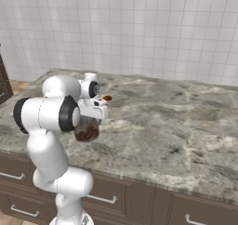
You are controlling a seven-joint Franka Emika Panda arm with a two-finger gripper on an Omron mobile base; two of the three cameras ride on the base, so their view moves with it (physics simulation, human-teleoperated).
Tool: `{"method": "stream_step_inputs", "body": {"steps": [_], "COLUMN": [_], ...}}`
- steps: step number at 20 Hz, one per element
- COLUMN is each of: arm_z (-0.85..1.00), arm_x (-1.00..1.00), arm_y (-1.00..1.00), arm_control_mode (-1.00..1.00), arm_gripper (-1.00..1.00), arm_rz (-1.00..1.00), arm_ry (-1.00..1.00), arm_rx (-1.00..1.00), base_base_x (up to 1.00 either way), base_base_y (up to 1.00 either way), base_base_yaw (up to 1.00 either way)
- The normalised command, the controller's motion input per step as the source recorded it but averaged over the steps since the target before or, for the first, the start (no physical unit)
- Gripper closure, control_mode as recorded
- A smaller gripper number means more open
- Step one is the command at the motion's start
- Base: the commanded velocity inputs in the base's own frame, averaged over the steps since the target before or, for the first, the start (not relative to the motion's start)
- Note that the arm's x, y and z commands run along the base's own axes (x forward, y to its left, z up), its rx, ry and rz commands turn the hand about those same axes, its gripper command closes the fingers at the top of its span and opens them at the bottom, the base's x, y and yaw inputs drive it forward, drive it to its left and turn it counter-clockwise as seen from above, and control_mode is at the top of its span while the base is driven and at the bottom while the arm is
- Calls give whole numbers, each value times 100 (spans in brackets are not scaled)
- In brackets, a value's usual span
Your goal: Pick the jar and candle from the dining table and place them in the open cabinet. Close the cabinet after placing the objects.
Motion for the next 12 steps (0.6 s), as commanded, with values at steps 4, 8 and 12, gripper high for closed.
{"method": "stream_step_inputs", "body": {"steps": [4,8,12], "arm_z": [-30,-34,-29], "arm_x": [-6,-14,-12], "arm_y": [3,1,0], "arm_control_mode": [-100,-100,-100], "arm_gripper": [-100,-100,-100], "arm_rz": [5,5,3], "arm_ry": [0,-1,-4], "arm_rx": [-5,-4,-1], "base_base_x": [0,0,0], "base_base_y": [0,0,0], "base_base_yaw": [0,0,0]}}
